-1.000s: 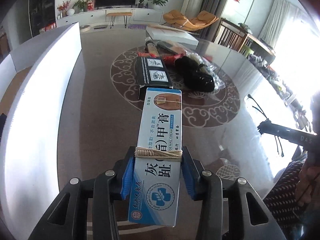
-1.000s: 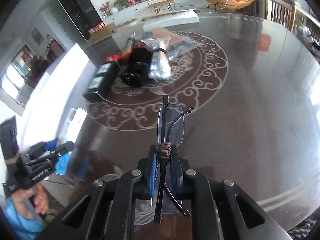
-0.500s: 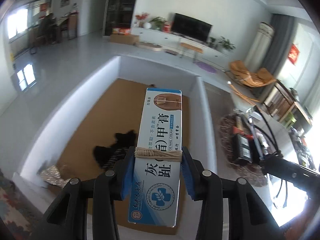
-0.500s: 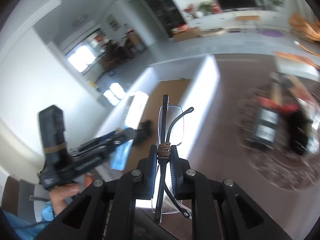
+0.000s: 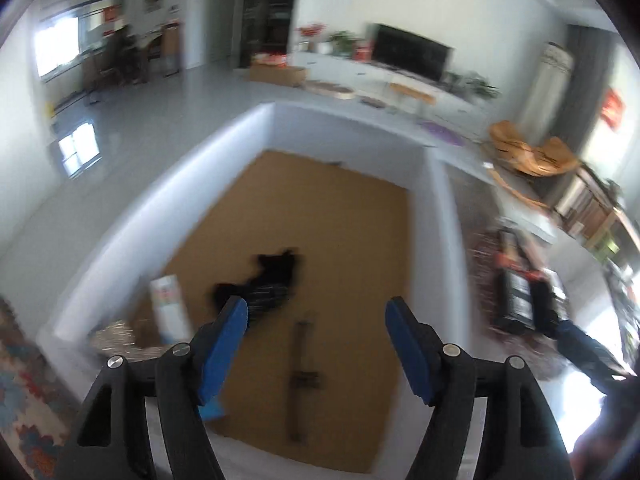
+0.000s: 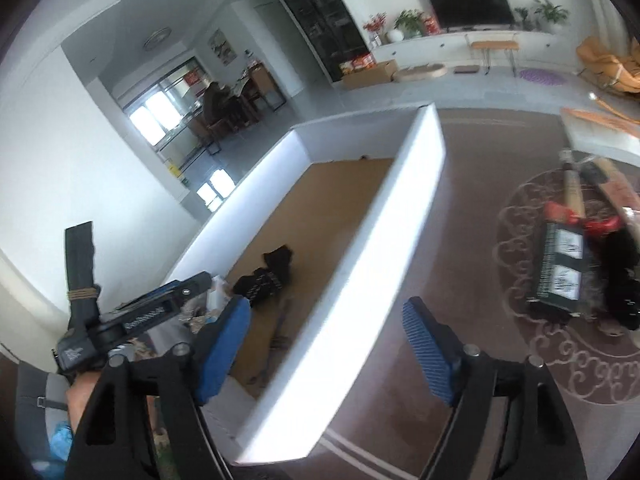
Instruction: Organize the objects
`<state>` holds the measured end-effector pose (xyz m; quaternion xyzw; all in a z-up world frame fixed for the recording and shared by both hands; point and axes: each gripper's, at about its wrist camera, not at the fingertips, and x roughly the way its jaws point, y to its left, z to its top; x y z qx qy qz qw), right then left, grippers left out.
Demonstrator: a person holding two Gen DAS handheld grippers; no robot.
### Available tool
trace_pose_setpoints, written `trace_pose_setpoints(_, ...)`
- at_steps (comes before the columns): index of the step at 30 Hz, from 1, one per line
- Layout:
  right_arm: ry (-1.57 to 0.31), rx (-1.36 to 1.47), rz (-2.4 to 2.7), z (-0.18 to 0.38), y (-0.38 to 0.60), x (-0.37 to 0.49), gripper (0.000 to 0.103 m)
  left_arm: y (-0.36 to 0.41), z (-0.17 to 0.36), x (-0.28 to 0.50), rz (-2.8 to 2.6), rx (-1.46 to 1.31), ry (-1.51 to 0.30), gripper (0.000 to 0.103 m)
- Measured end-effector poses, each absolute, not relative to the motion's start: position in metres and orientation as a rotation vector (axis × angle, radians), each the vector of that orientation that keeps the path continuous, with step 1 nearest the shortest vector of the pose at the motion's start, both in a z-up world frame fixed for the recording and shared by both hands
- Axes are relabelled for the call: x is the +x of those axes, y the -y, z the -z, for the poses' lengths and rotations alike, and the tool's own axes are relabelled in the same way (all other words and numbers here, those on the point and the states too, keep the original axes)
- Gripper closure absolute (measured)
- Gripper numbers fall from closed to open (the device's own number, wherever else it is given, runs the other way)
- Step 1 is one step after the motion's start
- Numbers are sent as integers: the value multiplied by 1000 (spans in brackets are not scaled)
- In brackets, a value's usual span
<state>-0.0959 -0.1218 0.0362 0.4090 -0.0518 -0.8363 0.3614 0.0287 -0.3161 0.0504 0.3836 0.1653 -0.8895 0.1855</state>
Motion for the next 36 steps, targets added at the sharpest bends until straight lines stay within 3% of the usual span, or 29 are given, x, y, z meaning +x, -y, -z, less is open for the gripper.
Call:
trace_pose_setpoints(3, 48, 1074, 2380, -8, 49, -97, 22, 250, -60, 9, 2694, 1159, -436, 31)
trace_pose_setpoints(6, -11, 1233, 2557, 40, -31, -91, 22, 179, -48, -7, 2838, 1292, -363, 20)
trace_pose_setpoints(12, -51, 1371, 2735, 80, -126, -67, 21, 87, 39, -46, 2814, 1585, -250, 19)
trace_pose_setpoints(18, 9, 1433, 2764, 71, -136, -76, 16, 56, 83, -76, 2763, 1593, -126, 19)
trace_pose_setpoints(20, -53, 1492, 2730, 75, -126, -90, 1, 48, 84, -88, 2758, 1564, -75, 19)
trace_pose_setpoints(21, -59, 1502, 2706, 76, -123, -92, 0, 44, 86, -94, 2757, 1541, -50, 19)
trace_pose_setpoints(27, -127, 1445, 2641, 77, -118, -100, 0, 45, 89, -112, 2739, 1441, -29, 15)
trace_pose_setpoints(33, -138, 1426, 2636, 81, -120, -123, 0, 50, 90, -112, 2749, 1441, -25, 0)
trace_pose_setpoints(36, -139, 1407, 2640, 82, -124, -138, 0, 50, 91, -114, 2751, 1438, -28, 0)
